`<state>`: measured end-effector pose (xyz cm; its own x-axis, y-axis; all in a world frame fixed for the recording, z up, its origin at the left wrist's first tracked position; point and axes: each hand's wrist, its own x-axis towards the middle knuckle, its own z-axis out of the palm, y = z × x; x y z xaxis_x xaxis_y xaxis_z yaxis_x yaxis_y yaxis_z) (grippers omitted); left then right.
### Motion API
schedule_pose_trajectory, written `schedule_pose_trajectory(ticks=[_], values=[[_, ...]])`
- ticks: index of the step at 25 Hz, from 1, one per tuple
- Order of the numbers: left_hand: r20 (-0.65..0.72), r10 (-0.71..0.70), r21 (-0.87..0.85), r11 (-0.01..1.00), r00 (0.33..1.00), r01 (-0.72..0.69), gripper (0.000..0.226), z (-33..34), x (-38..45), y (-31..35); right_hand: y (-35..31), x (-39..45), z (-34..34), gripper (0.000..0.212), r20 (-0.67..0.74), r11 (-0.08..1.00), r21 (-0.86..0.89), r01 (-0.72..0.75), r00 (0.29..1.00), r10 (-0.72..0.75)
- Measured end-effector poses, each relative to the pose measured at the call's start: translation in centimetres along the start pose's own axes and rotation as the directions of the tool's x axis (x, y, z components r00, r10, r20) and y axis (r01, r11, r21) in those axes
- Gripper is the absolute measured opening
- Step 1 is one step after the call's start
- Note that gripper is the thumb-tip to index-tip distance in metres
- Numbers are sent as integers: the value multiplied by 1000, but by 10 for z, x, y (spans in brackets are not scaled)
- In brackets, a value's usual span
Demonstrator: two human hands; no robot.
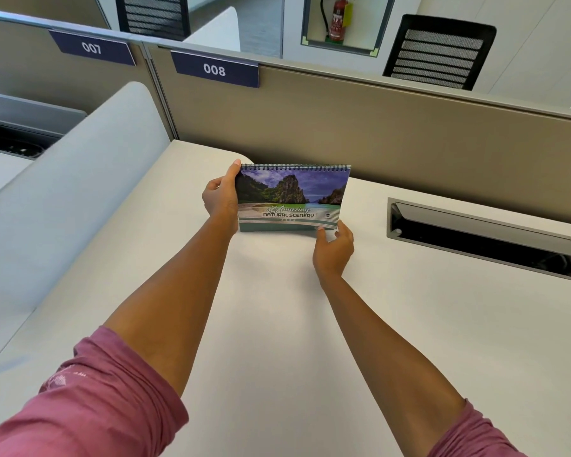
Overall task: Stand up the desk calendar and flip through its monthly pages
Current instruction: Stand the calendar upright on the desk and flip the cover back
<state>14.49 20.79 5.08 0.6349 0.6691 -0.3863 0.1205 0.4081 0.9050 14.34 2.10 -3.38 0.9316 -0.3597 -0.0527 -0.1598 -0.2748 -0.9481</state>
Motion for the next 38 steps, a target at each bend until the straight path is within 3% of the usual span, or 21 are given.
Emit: schedule_pose_trajectory(ticks=[8, 12, 16, 21, 26, 31, 35, 38], values=[[-22, -15, 8, 1000, 1000, 15, 44, -1, -2, 0, -8, 4, -8, 30, -113, 967, 234, -103, 985, 132], [-28, -23, 17, 1000, 999, 23, 47, 1, -3, -2, -12, 9, -11, 29, -46, 922, 330, -204, 972, 232], [-49, -13, 13, 1000, 999, 13, 51, 1, -8, -1, -13, 8, -17, 31, 9, 915, 339, -218, 974, 228], [-117, -28, 51, 998, 993, 35, 66, -9, -5, -5, -17, 7, -32, 17, 284, 789, 487, -375, 922, 264], [-216, 40, 218, 976, 976, 9, 64, -33, -6, -23, -23, 9, -51, 42, 565, 585, 573, -573, 794, 224], [-203, 180, 536, 843, 962, -44, 64, -52, -6, -52, -29, 17, -74, 67, 731, 380, 606, -699, 678, 82], [-74, 254, 694, 707, 964, -133, 60, -58, -10, -74, -53, 21, -78, 80, 754, 280, 645, -711, 653, -79], [102, 322, 787, 552, 941, -275, 68, -63, -13, -86, -77, 24, -73, 88, 761, 228, 649, -726, 615, -206]])
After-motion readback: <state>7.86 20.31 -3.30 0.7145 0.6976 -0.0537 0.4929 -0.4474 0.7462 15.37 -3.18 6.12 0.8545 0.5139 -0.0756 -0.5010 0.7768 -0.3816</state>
